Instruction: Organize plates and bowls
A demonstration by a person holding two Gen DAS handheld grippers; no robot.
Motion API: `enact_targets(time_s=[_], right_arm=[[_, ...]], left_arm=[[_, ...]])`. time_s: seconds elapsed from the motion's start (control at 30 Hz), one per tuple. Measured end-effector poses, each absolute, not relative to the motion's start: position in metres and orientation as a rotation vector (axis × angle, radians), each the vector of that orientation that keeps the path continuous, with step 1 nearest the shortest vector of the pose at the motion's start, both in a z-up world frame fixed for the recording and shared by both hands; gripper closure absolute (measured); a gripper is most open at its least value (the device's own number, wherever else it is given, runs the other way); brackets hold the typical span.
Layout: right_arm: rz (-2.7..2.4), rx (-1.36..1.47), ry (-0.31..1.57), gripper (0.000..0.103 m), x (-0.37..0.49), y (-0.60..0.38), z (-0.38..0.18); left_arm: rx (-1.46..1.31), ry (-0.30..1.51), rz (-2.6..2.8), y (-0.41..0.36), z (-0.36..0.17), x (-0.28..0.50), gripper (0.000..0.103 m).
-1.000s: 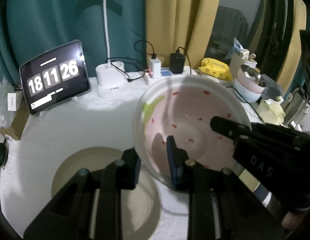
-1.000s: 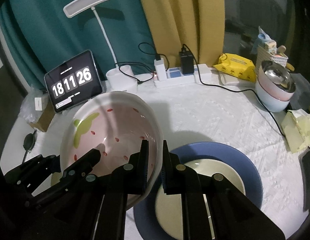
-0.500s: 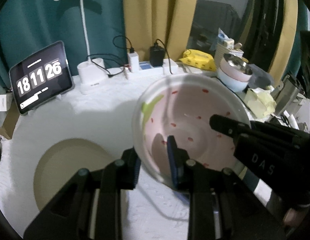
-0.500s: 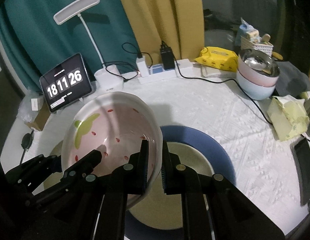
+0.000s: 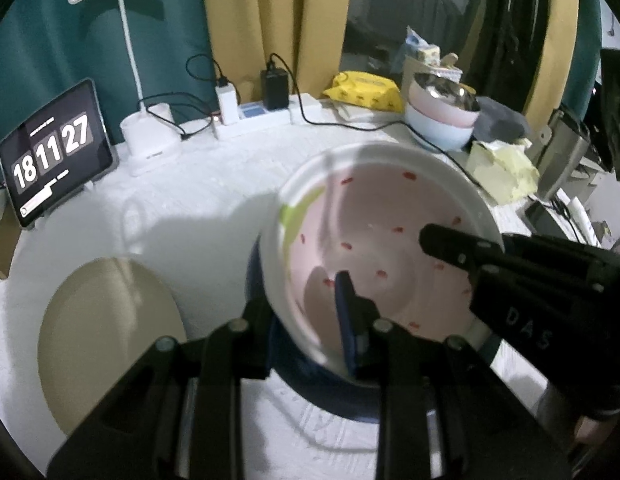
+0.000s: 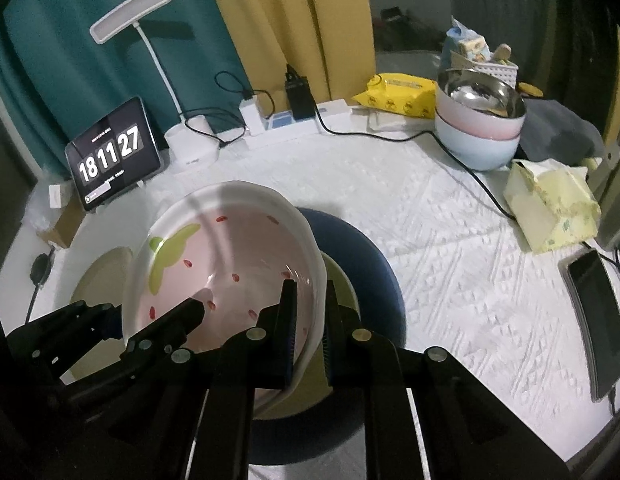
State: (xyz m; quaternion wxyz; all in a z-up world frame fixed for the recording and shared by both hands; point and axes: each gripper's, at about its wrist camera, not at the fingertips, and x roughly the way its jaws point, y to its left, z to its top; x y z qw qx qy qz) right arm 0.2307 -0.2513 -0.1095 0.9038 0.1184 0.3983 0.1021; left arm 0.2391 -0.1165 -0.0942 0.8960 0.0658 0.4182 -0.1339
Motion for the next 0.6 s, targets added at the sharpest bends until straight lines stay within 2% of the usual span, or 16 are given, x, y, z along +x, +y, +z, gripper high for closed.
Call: enact_targets(time_s=[0.6], right_arm=[[0.183, 0.223, 0.838, 0.091, 0.229, -0.253, -0.12]], left_arm=[[0.199, 0.886, -0.254, -0.124, -0.108, 0.239, 0.077]])
